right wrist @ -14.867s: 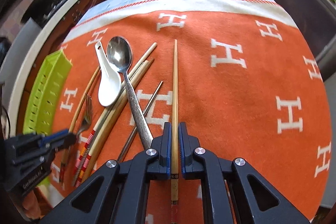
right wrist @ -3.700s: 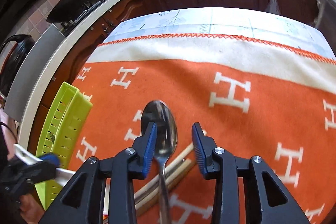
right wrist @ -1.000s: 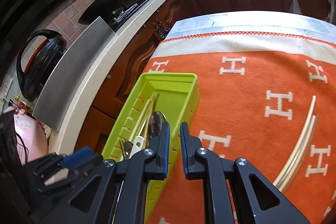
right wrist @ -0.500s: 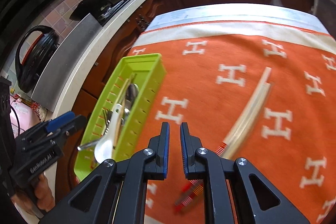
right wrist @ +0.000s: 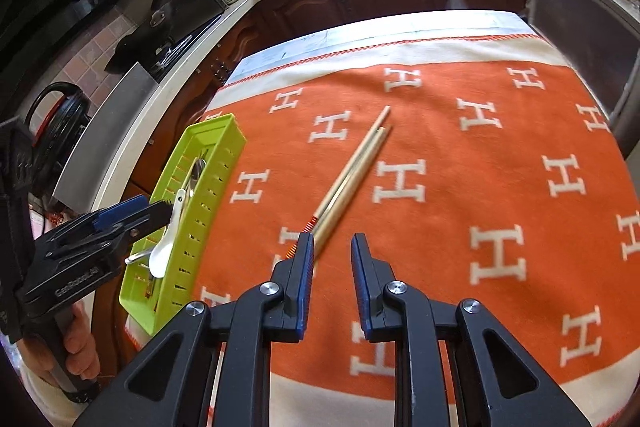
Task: Organize utensils
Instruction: 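Move both open tools back over the two remaining red-striped chopsticks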
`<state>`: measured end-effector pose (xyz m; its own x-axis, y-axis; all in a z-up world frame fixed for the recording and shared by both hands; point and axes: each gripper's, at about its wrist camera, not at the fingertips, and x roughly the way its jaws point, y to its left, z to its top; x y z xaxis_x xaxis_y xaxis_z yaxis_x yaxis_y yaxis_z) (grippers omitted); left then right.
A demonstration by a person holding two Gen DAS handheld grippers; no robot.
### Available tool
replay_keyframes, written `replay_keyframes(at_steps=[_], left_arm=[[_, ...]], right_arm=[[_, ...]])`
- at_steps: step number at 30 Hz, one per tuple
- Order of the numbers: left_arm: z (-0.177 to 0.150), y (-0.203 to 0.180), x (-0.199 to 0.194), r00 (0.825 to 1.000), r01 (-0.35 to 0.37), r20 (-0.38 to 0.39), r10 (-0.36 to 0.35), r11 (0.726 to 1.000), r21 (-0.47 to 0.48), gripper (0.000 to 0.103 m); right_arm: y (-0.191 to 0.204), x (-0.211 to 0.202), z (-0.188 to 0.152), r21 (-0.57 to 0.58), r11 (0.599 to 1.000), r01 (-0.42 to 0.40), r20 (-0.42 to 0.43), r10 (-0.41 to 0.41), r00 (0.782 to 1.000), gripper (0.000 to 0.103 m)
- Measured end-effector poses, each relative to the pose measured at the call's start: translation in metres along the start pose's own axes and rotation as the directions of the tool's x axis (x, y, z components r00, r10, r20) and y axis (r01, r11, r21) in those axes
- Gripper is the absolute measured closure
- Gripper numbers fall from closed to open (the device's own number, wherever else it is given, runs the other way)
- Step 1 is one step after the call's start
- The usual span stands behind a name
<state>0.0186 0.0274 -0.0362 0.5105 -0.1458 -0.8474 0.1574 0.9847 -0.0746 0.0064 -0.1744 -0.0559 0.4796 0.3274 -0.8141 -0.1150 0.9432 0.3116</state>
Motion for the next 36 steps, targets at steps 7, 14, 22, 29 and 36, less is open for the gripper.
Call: replay_keyframes(at_steps=[7,14,22,29,36], left_arm=[[0.007,-0.026,0.040,0.995,0.092,-0.054,-0.089,0.995,0.045,0.057],[0.007,-0.042,0.086,0.988,0.111,-0.114,-0.100,0.989,0.095,0.059],[0.004,-0.039,0.113,0.981,0.120,-0.161,-0.105,0.989,0.085,0.061],[0.008,-0.037,0.117,0.985,0.115,-0.140,-0.102,0.990,0.085,0.061],[0.011,-0.045,0.121,0.989,0.076,-0.134,-0.058,0.988,0.131,0.061]], right_arm=[[-0.012,0.006,-0.012,0.032,0.999,-0.004,-0.023,0.004,1.000,0.084],[-0.017,0.032,-0.014,0.047,0.999,-0.016,-0.069,0.019,0.997,0.084],[-0.020,0.061,-0.010,0.056,0.998,-0.031,-0.107,0.037,0.994,0.084],[-0.021,0.078,-0.009,0.063,0.997,-0.040,-0.127,0.048,0.991,0.084],[-0.023,0.080,-0.008,0.061,0.997,-0.044,-0.126,0.051,0.991,0.084]])
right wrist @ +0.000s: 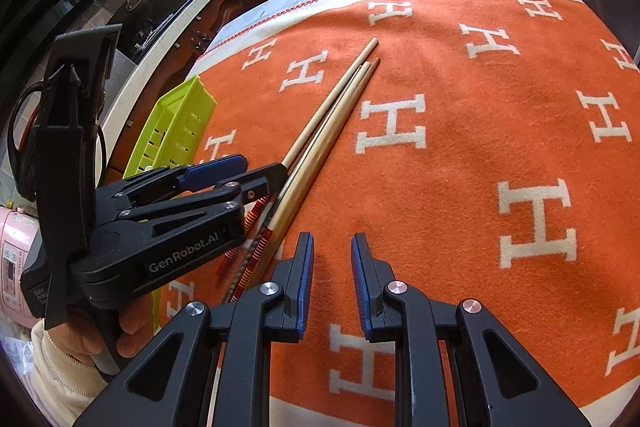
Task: Organize utensils
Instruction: 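Move both open tools back over the two remaining red-striped chopsticks, then grasp a red-striped chopstick with the left tool while the right tool grasps the other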
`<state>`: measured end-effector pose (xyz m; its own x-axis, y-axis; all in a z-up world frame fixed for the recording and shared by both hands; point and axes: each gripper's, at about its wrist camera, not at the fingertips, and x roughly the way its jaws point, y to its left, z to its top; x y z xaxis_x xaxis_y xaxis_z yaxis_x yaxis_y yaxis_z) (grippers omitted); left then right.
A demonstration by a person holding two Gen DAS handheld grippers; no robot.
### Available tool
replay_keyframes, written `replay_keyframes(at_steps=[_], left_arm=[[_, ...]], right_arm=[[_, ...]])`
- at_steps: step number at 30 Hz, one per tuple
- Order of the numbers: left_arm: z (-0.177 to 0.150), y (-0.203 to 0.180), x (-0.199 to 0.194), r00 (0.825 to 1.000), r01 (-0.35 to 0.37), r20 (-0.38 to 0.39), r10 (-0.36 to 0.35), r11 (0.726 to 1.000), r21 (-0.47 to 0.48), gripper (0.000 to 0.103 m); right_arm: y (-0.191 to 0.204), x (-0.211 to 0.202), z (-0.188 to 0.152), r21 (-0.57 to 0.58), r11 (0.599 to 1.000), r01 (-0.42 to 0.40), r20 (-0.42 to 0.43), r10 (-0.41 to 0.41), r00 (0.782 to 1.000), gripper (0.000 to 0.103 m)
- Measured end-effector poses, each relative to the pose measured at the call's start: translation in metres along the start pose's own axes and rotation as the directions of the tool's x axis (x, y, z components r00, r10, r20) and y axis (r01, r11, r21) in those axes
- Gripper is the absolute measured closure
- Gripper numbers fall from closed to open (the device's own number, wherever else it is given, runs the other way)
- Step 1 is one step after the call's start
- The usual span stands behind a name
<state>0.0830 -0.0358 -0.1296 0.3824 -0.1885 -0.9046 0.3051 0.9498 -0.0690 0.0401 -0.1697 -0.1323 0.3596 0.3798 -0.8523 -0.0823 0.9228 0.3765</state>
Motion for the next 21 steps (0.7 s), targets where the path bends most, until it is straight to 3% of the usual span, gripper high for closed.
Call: replay_keyframes(at_steps=[7,9,10,11,15,21], left_arm=[[0.007,-0.007,0.007,0.997,-0.056,0.045,0.055,0.998,0.018,0.061],[0.007,-0.006,0.007,0.997,-0.052,0.058,0.051,0.999,0.008,0.076],[0.007,-0.006,0.006,0.997,-0.048,0.064,0.048,0.999,0.003,0.095],[0.008,-0.004,0.006,0.998,-0.035,0.061,0.036,0.999,-0.011,0.099],[0.008,0.014,0.005,0.998,0.035,0.057,-0.028,0.992,-0.119,0.100],[-0.004,0.029,-0.026,0.993,0.042,0.113,-0.022,0.984,-0.174,0.100]], right_arm=[[0.002,0.000,-0.002,0.005,1.000,-0.003,-0.002,0.003,1.000,0.084],[0.001,0.000,-0.002,0.008,1.000,-0.002,-0.002,0.002,1.000,0.084],[0.001,0.000,-0.002,0.011,1.000,-0.003,-0.003,0.003,1.000,0.084],[0.001,0.001,-0.002,0.014,1.000,-0.004,-0.003,0.004,1.000,0.084],[0.003,0.002,0.001,0.021,1.000,-0.019,-0.007,0.019,1.000,0.084],[0.013,0.015,0.017,0.036,0.999,-0.027,-0.016,0.027,0.999,0.084]])
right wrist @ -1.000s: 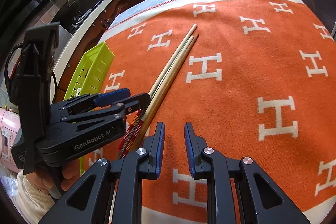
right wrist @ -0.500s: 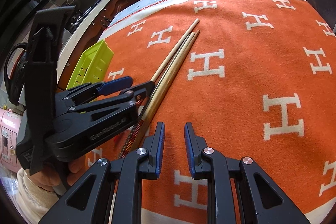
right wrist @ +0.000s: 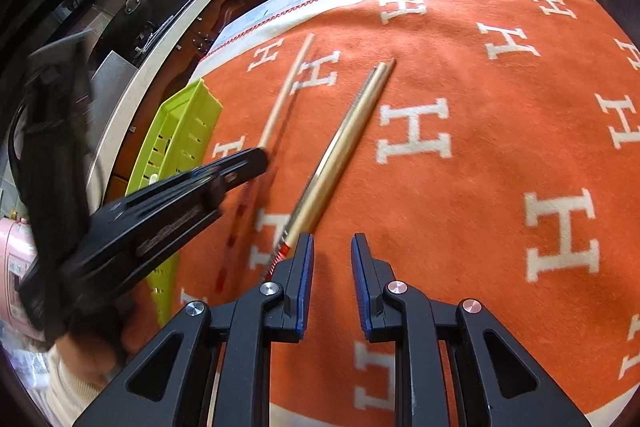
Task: Organize utensils
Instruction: 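Grasp a red-striped chopstick with the left tool while the right tool grasps the other, then carry both chopsticks into the green tray and open both tools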
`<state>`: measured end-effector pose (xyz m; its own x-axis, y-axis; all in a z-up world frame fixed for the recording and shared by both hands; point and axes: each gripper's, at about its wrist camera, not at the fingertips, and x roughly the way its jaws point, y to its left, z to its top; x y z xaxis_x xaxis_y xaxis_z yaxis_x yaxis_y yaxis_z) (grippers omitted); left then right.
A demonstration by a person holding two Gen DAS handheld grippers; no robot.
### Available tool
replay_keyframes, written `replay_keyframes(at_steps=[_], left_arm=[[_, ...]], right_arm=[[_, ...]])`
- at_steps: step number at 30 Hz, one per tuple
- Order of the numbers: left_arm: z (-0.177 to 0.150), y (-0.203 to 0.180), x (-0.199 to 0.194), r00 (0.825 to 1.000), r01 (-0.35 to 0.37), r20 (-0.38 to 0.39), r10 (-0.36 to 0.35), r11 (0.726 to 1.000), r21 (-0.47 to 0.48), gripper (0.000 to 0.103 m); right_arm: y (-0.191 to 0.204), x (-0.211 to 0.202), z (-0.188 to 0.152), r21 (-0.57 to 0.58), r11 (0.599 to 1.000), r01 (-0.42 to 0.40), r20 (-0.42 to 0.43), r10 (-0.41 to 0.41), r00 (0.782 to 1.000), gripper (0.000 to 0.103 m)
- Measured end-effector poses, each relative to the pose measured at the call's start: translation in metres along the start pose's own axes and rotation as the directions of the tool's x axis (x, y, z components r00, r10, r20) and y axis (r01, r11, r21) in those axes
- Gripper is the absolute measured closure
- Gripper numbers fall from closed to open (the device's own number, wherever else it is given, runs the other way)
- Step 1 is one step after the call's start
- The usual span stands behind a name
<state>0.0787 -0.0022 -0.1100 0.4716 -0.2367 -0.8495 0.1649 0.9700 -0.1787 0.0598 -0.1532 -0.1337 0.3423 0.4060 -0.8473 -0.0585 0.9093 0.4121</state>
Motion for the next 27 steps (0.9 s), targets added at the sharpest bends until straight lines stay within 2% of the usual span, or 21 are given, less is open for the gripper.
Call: replay_keyframes(at_steps=[4,10,15,17,22,27], left_arm=[[-0.003,0.006,-0.028,0.999,-0.030,0.038,0.030,1.000,0.000,0.100],[-0.008,0.018,-0.050,0.998,-0.031,0.048,0.033,0.999,-0.030,0.100],[-0.012,0.028,-0.060,0.998,-0.016,0.061,0.019,0.998,-0.054,0.100],[-0.013,0.030,-0.061,0.998,-0.015,0.065,0.019,0.998,-0.062,0.100],[-0.017,0.034,-0.066,0.997,-0.025,0.067,0.030,0.997,-0.073,0.099],[-0.021,0.039,-0.074,0.997,-0.030,0.065,0.036,0.996,-0.085,0.099]], right_arm=[[0.007,0.013,0.010,0.035,0.999,0.004,-0.018,-0.003,1.000,0.084],[0.027,0.020,0.012,-0.038,0.995,0.093,0.006,-0.093,0.996,0.084],[0.024,0.016,0.005,-0.026,0.995,0.096,0.018,-0.095,0.995,0.089],[0.026,0.015,0.003,-0.044,0.991,0.126,0.026,-0.125,0.992,0.093],[0.031,0.016,0.000,-0.087,0.969,0.230,0.035,-0.228,0.973,0.093],[0.049,0.023,0.001,-0.146,0.927,0.346,0.058,-0.341,0.938,0.092]])
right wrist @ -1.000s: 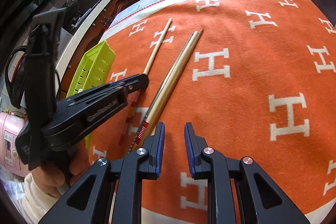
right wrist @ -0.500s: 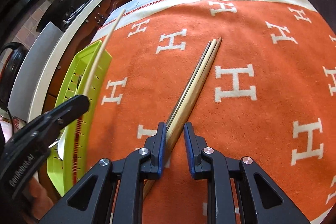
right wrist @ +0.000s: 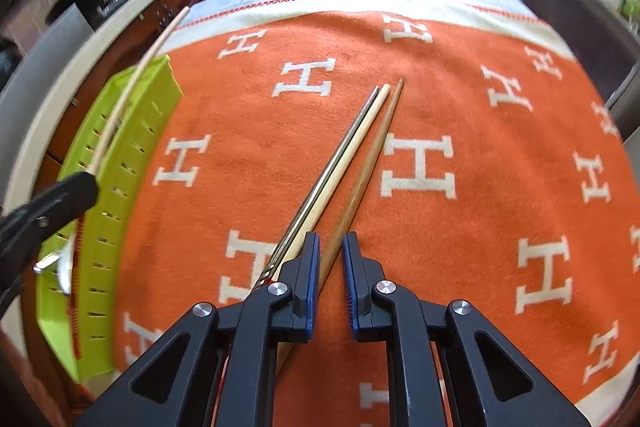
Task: Organize utensils
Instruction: 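Carry both chopsticks into the green tray and open both tools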
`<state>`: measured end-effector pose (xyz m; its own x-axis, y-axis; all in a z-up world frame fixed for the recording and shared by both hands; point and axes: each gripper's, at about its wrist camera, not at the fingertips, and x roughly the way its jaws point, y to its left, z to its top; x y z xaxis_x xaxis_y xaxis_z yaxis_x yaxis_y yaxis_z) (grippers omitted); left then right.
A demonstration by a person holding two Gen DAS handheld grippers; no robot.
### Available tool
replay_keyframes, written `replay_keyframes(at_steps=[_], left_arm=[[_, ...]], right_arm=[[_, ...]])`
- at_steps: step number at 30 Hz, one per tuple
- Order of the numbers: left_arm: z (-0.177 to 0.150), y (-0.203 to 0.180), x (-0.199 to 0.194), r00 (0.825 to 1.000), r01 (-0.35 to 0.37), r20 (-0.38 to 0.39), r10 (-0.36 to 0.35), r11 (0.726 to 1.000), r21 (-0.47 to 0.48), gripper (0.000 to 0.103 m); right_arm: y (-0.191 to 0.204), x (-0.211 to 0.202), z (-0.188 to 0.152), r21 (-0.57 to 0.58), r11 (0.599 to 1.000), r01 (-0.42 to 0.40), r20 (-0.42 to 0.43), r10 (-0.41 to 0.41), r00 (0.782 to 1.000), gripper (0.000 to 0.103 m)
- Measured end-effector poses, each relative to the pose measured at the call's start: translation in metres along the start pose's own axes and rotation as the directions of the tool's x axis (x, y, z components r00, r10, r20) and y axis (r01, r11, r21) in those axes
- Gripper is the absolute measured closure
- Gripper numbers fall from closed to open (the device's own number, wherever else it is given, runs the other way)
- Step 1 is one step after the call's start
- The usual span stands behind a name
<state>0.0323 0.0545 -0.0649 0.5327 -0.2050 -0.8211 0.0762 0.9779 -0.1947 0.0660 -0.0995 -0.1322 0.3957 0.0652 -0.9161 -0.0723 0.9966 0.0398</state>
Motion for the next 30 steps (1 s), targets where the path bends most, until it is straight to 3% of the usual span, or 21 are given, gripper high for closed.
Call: replay_keyframes(at_steps=[8,14,22,26,30], left_arm=[[-0.001,0.010,-0.018,0.999,-0.036,0.017,0.036,0.999,-0.009,0.099],[0.001,0.030,-0.034,0.995,-0.097,0.032,0.099,0.994,-0.043,0.099],[0.000,0.052,-0.046,0.979,-0.197,0.041,0.199,0.979,-0.051,0.099],[-0.001,0.060,-0.041,0.965,-0.260,0.031,0.261,0.965,-0.025,0.099],[-0.004,0.071,-0.033,0.962,-0.272,-0.002,0.272,0.962,-0.025,0.099]], right_arm=[[-0.021,-0.004,-0.002,0.141,0.985,-0.100,-0.056,0.109,0.992,0.097],[-0.016,-0.043,0.004,0.152,0.955,-0.256,-0.031,0.263,0.964,0.097],[0.043,-0.100,0.038,0.044,0.906,-0.421,0.024,0.421,0.907,0.097],[0.080,-0.104,0.051,0.002,0.892,-0.452,0.007,0.452,0.892,0.097],[0.116,-0.096,0.057,-0.015,0.888,-0.459,-0.003,0.459,0.888,0.097]])
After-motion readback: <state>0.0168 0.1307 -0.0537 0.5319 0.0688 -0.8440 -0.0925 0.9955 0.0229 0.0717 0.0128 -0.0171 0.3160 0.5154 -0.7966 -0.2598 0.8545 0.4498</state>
